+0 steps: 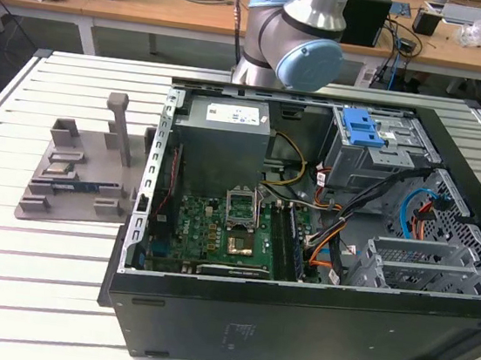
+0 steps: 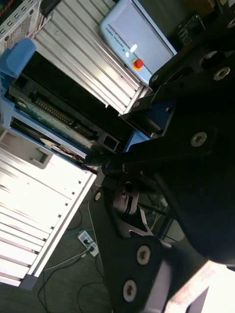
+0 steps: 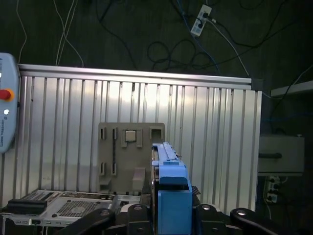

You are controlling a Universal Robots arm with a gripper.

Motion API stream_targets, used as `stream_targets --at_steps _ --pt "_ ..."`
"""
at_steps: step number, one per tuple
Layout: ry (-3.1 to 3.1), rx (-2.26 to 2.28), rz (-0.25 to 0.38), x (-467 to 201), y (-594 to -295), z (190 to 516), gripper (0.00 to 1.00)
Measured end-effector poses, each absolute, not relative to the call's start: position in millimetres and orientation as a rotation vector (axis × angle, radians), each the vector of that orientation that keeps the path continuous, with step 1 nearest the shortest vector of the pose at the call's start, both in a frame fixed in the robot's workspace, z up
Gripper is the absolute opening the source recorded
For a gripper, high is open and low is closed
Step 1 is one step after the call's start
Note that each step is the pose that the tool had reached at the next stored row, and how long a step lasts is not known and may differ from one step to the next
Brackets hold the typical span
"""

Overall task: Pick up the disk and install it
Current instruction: 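Pick up the disk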

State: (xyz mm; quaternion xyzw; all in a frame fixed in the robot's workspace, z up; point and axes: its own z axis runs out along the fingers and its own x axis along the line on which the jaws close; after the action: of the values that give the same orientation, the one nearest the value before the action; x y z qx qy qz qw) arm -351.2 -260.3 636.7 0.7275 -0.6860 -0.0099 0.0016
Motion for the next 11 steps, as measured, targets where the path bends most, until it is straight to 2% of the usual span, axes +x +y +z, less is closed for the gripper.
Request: stream_targets --at_steps 11 --pt "-2.153 2.283 -0.031 -351.2 -260.3 656.3 0.36"
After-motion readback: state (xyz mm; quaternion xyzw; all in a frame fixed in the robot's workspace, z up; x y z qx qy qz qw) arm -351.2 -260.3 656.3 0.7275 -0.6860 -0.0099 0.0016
